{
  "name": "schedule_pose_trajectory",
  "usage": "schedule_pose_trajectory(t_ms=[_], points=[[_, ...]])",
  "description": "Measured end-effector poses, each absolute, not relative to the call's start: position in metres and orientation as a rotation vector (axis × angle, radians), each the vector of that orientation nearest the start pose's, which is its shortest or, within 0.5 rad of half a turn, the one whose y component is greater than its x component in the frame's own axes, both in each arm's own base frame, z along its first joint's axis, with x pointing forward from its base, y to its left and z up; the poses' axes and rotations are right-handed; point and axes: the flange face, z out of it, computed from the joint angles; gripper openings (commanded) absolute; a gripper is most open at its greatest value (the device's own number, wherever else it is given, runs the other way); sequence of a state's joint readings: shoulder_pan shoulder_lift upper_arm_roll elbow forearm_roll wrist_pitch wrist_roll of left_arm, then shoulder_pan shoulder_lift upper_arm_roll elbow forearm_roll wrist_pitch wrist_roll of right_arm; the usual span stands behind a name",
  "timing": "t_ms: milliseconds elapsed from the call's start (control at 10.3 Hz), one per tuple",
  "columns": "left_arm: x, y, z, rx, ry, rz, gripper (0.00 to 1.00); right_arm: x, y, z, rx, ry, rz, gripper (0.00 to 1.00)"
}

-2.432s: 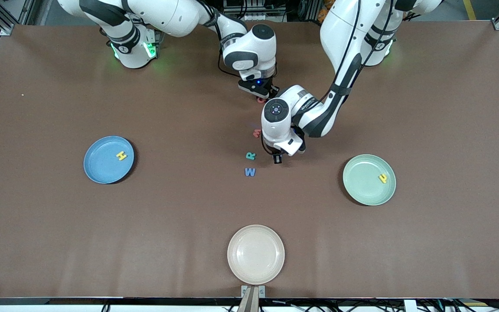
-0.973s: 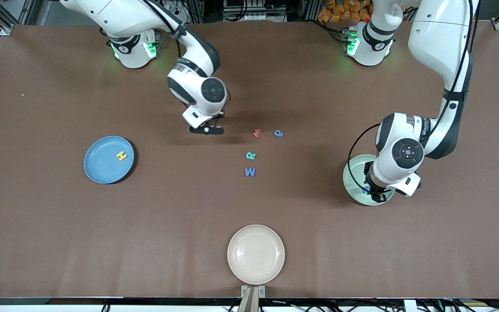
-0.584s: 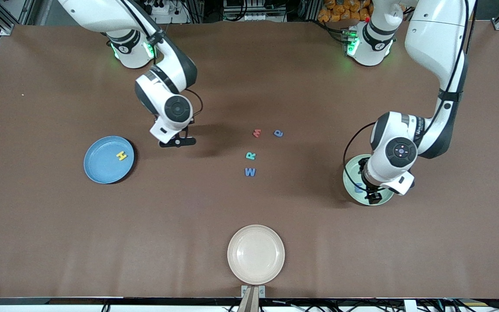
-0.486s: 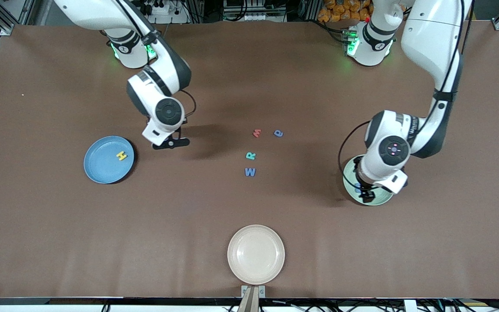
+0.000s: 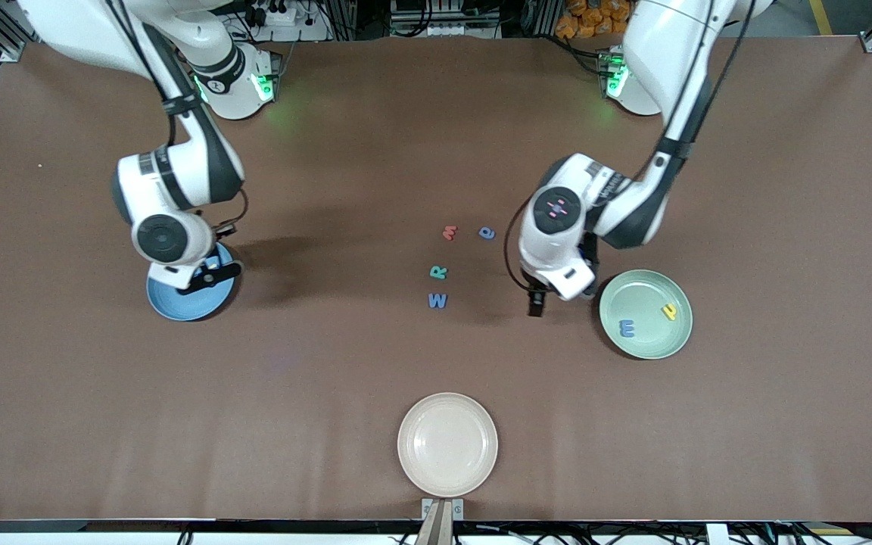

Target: Sort uppercase to blue plate, lowercase to green plate

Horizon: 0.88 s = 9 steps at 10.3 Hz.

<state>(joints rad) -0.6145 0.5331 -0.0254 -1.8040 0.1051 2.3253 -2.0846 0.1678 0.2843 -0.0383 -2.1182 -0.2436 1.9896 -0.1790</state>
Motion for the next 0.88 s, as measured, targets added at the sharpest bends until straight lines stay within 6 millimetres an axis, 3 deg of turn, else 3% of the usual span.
schedule_pose_trajectory(t_ms=[97, 195, 292, 389, 486, 876], points=[[0.510, -0.415, 0.249, -2.471, -1.915, -0.094, 1.00, 0.530, 0.034, 0.252, -3.171, -0.794, 0.642, 0.42], [0.497, -0.442, 0.241, -2.522, -1.852, -0.087, 1.00, 0.532, 0.026, 0.249, -3.164, -0.829, 0.621, 0.62], [0.484, -0.465, 0.227, -2.555, -1.798, -0.070, 1.00, 0.532, 0.026, 0.245, -3.160, -0.845, 0.615, 0.84], [0.467, -0.486, 0.209, -2.585, -1.747, -0.038, 1.00, 0.531, 0.027, 0.242, -3.158, -0.851, 0.618, 0.93], [0.447, -0.502, 0.195, -2.607, -1.699, -0.004, 1.00, 0.531, 0.027, 0.242, -3.158, -0.852, 0.619, 1.00], [0.357, -0.534, 0.158, -2.701, -1.481, 0.068, 1.00, 0.530, 0.026, 0.241, -3.156, -0.848, 0.627, 1.00]])
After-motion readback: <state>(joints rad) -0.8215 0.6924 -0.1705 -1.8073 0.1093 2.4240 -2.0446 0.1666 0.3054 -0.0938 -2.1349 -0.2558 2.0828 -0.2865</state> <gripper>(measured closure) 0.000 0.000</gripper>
